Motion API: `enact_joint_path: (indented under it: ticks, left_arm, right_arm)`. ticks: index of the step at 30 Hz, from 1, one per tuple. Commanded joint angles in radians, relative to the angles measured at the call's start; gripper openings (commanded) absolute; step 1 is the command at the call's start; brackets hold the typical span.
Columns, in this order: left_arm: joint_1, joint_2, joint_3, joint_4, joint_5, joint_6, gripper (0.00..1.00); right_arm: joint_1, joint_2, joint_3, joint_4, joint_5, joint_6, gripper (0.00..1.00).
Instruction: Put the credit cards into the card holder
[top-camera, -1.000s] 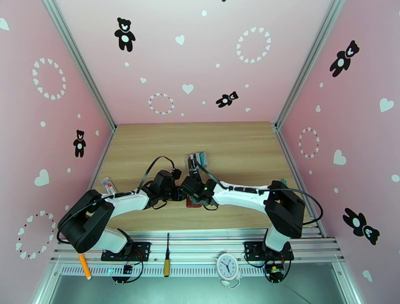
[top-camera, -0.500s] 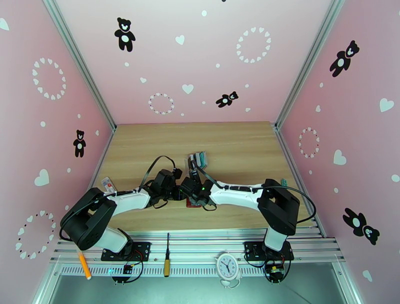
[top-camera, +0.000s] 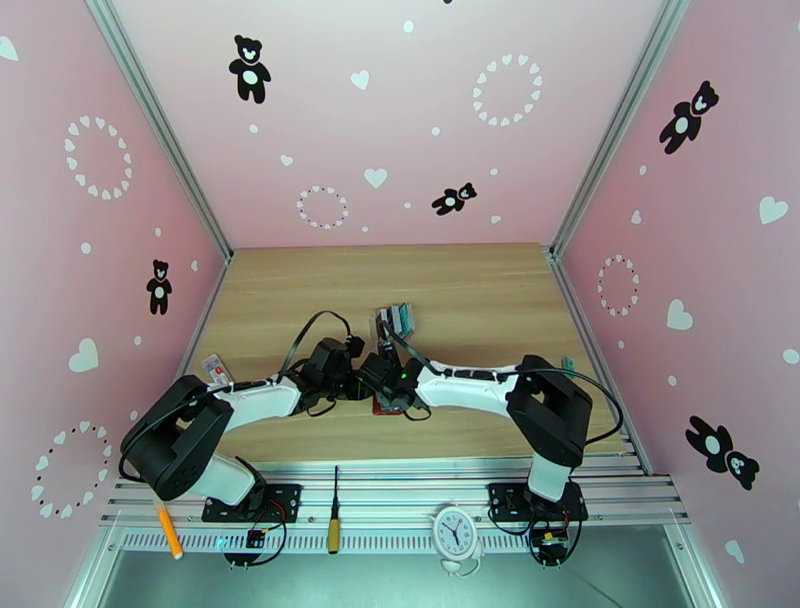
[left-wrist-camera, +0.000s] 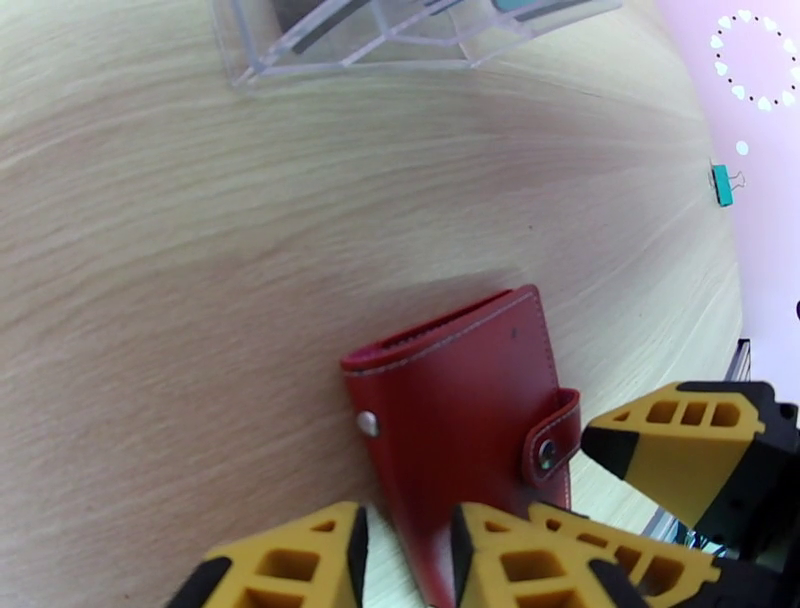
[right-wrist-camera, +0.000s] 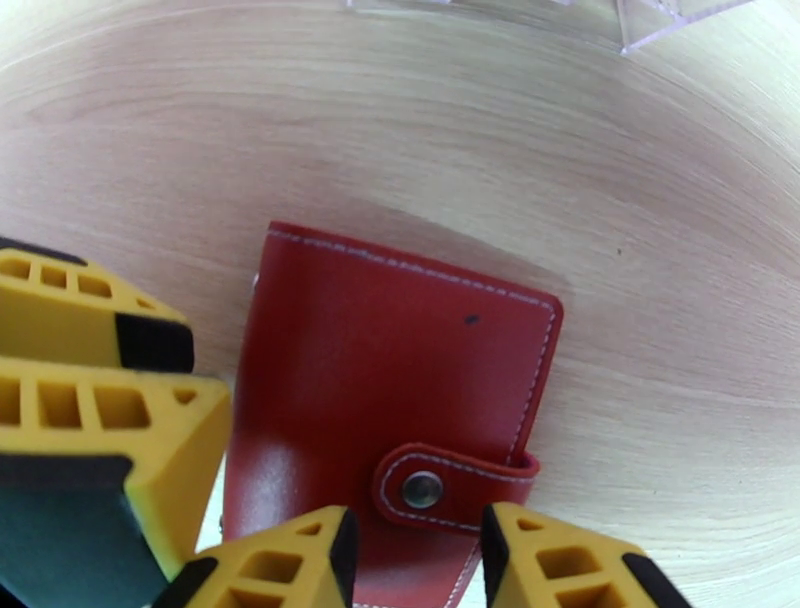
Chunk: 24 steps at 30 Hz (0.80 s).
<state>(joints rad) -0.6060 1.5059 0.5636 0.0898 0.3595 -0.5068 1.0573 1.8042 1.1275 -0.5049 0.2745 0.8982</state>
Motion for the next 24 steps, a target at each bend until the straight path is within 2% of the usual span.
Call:
enact_joint_path:
  ticks: [1,16,24]
  left_arm:
    - [-0.009,0.020,0.020,-0.013,-0.003,-0.006,0.31]
    - [-0.008,0.050,0.035,-0.026,-0.005,-0.006,0.29]
    - [-0.008,0.055,0.039,-0.028,-0.004,-0.006,0.28]
  right_arm:
    - [-0.012,0.014,0.016,0.006,-0.010,0.001,0.40]
    - [-0.021,0.033,0.023,0.029,-0.036,-0.008,0.40]
    - [-0.025,0.052,0.028,0.024,-0.037,-0.011,0.36]
